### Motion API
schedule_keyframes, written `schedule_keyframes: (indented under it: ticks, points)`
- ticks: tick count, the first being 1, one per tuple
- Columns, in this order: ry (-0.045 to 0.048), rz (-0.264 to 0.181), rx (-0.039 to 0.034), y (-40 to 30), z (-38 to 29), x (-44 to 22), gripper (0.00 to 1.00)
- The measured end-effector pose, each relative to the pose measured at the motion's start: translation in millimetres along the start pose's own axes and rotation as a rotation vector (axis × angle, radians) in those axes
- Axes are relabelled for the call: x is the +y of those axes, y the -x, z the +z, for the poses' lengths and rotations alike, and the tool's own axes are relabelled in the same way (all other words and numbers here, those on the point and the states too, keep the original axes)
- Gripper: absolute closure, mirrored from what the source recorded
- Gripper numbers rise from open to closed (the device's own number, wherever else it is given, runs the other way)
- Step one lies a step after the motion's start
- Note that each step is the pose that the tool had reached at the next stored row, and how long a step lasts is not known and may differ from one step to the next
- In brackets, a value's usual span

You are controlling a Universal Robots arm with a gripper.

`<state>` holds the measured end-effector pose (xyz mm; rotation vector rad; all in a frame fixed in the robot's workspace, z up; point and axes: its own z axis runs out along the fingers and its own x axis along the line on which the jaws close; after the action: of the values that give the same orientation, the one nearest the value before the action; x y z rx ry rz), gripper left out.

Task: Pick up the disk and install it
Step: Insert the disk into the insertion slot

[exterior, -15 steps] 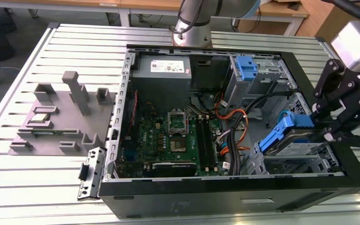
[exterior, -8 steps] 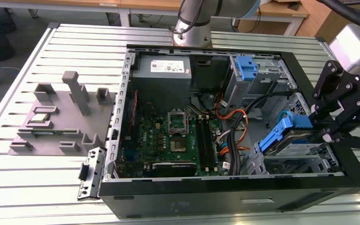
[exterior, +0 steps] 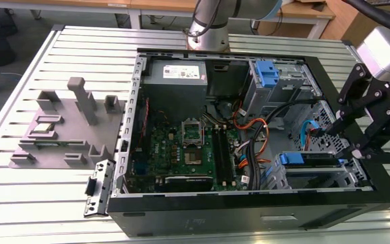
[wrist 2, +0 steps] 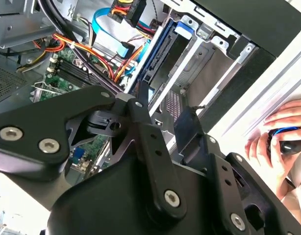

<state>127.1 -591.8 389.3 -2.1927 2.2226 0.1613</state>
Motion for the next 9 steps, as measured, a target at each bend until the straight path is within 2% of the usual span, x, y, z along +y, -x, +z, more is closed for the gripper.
schedule_keyframes:
  ticks: [9]
  points:
    - [-0.0229,-0.009,-0.0001,0.9,12.7,7.0,0.52]
